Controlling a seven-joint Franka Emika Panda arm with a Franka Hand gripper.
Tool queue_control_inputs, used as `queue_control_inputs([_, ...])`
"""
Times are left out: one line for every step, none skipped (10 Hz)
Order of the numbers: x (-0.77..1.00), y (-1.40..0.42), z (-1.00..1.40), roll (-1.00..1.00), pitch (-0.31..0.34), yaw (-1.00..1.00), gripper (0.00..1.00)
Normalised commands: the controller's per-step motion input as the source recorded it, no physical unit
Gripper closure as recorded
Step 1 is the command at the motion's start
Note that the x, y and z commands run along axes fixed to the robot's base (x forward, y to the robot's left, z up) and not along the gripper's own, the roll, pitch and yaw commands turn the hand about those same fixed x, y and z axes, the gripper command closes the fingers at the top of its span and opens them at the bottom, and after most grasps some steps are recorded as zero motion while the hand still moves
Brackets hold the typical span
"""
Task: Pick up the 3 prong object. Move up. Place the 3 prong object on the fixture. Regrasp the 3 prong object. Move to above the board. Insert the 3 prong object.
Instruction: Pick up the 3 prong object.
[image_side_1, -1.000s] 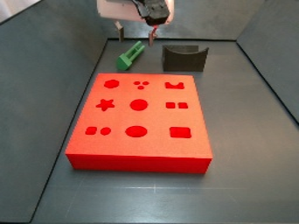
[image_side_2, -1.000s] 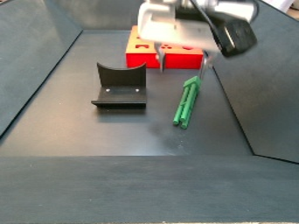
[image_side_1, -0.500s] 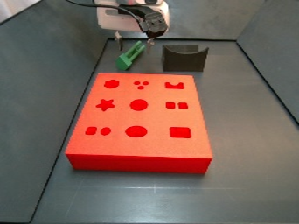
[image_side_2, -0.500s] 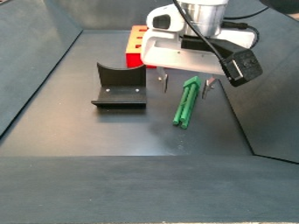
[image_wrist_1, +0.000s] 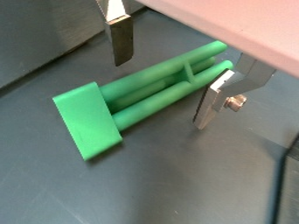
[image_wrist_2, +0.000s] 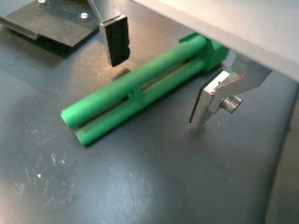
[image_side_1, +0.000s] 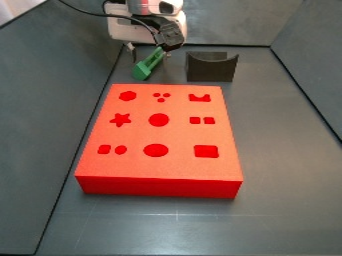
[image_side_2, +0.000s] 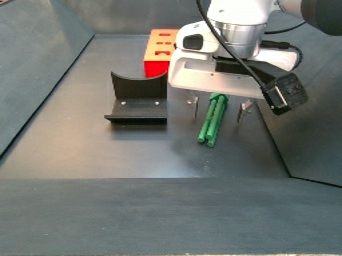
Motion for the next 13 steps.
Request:
queue_control_inputs([-0.22,0.09,0.0,-0.06,-0.08,-0.26,0.0])
queue_control_inputs([-0.18,0.1,0.0,-0.05,-0.054,-0.31,0.0])
queue_control_inputs([-0.16,0.03,0.0,-0.02,-0.03,-0.34,0.0])
queue_control_inputs([0.0,0.0,0.0,-0.02,-0.019,-0.25,0.0])
queue_control_inputs([0.0,0.0,0.03,0.0,0.0,-0.03,0.0])
queue_control_inputs([0.0,0.0,0.0,0.0,0.0,0.0,0.0])
queue_control_inputs([0.0,0.0,0.0,-0.01,-0.016,0.0,0.0])
queue_control_inputs([0.0,0.0,0.0,0.0,0.0,0.0,1.0])
queue_control_inputs([0.0,0.0,0.0,0.0,0.0,0.0,1.0])
queue_control_inputs([0.0,0.0,0.0,0.0,0.0,0.0,1.0])
queue_control_inputs([0.0,0.0,0.0,0.0,0.0,0.0,1.0])
queue_control_inputs([0.0,0.0,0.0,0.0,0.0,0.0,1.0])
queue_control_inputs([0.0,0.0,0.0,0.0,0.0,0.0,1.0])
